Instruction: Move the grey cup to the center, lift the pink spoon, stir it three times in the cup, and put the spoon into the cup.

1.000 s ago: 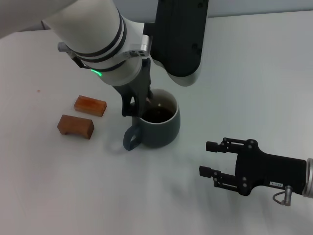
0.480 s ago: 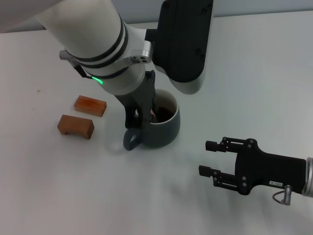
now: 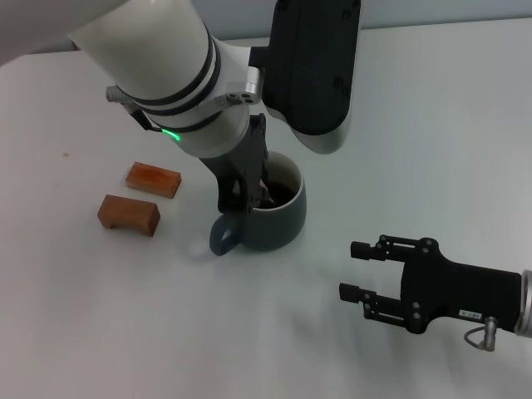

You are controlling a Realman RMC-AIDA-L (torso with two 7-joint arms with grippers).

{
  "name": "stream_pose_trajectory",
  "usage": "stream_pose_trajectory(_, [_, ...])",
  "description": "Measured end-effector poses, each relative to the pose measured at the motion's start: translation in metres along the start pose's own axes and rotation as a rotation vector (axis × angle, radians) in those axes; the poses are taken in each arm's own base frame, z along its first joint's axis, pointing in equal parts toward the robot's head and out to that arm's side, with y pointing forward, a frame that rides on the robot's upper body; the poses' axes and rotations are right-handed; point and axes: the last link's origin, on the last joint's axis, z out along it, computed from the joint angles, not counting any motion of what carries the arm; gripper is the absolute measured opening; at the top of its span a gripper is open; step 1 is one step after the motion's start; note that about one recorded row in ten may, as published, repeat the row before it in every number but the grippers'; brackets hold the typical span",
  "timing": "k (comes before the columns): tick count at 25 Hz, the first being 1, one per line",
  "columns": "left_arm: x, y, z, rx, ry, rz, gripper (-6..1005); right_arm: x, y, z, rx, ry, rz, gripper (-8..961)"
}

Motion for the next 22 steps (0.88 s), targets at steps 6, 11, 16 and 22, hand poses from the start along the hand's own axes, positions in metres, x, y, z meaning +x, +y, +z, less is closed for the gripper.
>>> stream_pose_trajectory(6, [0.001, -0.001, 0.001, 0.010, 0.007, -0.028, 152, 0.000, 0.000, 0.000, -0.001, 0.001, 0.001, 609])
stream_pose_trajectory(11, [0.000, 0.001, 0.002, 0.010, 0.010, -0.035, 241, 0.000, 0.000, -0.001, -0.001, 0.002, 0.001, 609])
stream_pose_trajectory(16, [0.002, 0.001, -0.005, 0.059, 0.076, -0.044, 411, 0.000, 0.000, -0.001, -0.001, 0.002, 0.001, 609])
stream_pose_trajectory(22, [-0.014, -0.018, -0.051, 0.271, 0.527, -0.228, 599, 0.000, -0.001, -0.002, 0.000, 0.005, -0.003, 609])
